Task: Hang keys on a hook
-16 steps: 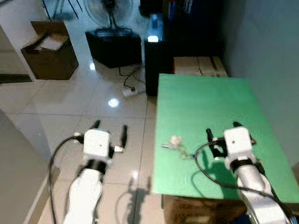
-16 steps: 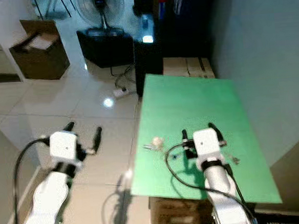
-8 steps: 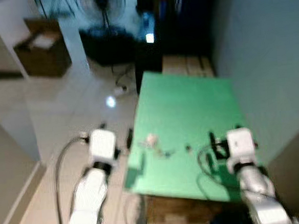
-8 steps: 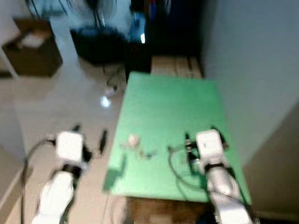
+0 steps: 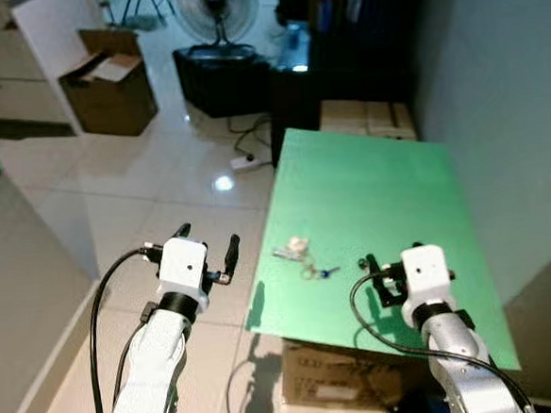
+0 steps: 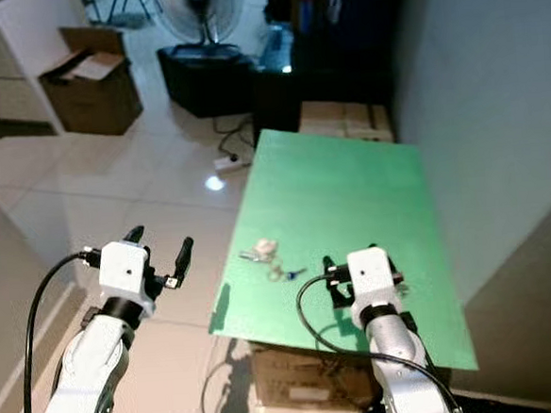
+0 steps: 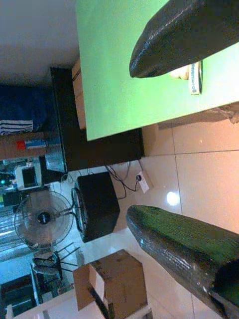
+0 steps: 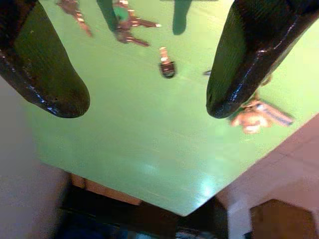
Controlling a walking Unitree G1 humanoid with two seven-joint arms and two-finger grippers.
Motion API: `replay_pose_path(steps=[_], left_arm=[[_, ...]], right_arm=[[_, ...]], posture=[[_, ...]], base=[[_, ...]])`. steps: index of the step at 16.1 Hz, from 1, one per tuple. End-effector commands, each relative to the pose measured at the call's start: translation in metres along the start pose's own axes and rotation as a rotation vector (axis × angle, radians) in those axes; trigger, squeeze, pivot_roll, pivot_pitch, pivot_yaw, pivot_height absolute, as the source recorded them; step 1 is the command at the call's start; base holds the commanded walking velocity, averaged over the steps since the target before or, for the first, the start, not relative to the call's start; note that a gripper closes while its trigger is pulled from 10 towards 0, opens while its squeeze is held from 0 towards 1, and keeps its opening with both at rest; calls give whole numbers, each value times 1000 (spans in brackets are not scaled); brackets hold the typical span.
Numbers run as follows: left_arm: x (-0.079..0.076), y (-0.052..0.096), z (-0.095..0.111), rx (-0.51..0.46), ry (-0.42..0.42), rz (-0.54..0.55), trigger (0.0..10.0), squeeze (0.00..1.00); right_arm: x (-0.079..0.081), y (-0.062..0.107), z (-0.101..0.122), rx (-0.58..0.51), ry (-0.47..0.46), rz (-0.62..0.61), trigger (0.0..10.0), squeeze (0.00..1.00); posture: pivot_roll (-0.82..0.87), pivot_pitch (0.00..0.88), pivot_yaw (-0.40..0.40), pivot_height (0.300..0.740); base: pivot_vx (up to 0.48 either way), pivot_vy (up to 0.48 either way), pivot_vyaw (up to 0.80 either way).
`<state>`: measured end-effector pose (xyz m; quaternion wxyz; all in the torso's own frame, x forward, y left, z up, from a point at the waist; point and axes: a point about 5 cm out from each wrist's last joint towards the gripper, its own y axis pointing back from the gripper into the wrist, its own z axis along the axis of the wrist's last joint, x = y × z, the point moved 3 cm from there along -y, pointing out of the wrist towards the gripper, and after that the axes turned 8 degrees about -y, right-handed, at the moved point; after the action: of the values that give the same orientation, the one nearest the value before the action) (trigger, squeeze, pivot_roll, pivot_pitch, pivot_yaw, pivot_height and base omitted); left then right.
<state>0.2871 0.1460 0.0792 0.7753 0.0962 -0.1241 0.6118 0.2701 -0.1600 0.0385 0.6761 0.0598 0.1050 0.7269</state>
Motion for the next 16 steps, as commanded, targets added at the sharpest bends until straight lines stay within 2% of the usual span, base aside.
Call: replay_pose_path(steps=[1, 5, 10, 13, 16], left_arm=[[-2, -4, 3, -10, 1, -14, 10000, 0], [-5, -8, 4, -11, 9, -26, 10000, 0], [-8, -8, 0, 4, 9, -39, 10000, 0], [-8, -2, -7, 31, 19, -23, 10000, 0], [-6, 8, -11, 48, 13, -10, 10000, 0]], right_arm=[[-3, -1, -1, 9, 29, 0, 10000, 0], [-7, -1, -1, 8, -7, -26, 10000, 0], [-7, 1, -7, 39, 15, -15, 10000, 0], [-2, 2, -28, 158, 81, 50, 10000, 0], [3, -5, -24, 152, 89, 99, 10000, 0]], posture=[[-131, 33, 16, 740], [-135, 39, 21, 740], [-139, 43, 18, 740], [-123, 48, -20, 740], [-95, 52, -64, 740]], base=[[0, 0, 0], [0, 0, 0], [0, 0, 0], [0, 0, 0], [0, 0, 0]])
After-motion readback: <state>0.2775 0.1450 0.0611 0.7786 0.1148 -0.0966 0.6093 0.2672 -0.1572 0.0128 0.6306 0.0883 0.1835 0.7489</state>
